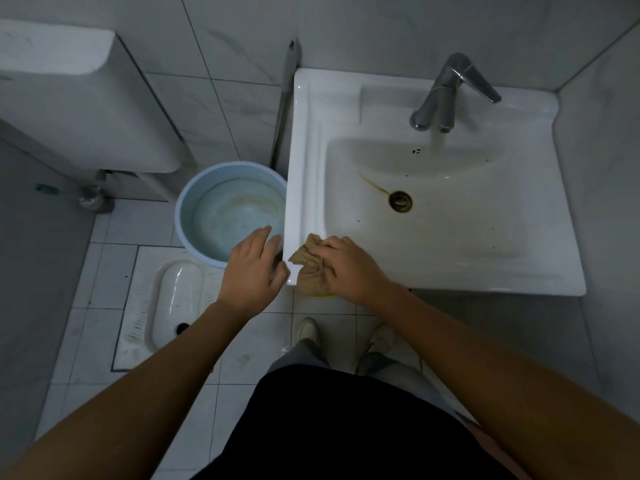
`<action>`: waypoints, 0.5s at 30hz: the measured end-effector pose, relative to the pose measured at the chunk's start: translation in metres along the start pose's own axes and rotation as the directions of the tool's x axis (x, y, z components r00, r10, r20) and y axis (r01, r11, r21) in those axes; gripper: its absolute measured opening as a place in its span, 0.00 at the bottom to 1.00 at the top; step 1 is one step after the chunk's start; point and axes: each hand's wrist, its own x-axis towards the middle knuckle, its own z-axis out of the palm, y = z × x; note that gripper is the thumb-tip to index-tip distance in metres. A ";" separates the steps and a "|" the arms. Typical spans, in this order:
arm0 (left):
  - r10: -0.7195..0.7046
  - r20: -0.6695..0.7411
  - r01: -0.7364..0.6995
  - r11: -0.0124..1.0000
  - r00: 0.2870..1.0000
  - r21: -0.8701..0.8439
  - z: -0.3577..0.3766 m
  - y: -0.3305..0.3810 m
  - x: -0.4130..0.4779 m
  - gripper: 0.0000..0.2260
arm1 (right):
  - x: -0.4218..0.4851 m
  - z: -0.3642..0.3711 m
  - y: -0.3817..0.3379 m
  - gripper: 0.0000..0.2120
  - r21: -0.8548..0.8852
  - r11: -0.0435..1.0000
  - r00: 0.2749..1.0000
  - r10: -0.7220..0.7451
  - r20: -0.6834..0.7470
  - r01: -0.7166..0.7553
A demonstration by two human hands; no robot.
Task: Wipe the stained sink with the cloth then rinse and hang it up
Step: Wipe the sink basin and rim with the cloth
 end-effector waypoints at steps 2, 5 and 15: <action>-0.016 -0.014 0.016 1.000 1.000 -0.021 -0.001 0.001 0.011 0.22 | 0.011 -0.006 0.005 0.26 0.050 0.997 0.998 0.062 -0.029 -0.061; -0.013 -0.045 0.010 0.999 0.999 -0.047 -0.001 0.006 0.030 0.22 | 0.038 -0.020 0.013 0.25 0.091 0.988 0.983 0.137 -0.120 -0.127; -0.080 -0.072 0.073 0.992 0.994 -0.103 0.026 0.022 0.076 0.26 | 0.090 -0.021 0.027 0.27 0.044 0.994 0.989 0.106 -0.101 -0.102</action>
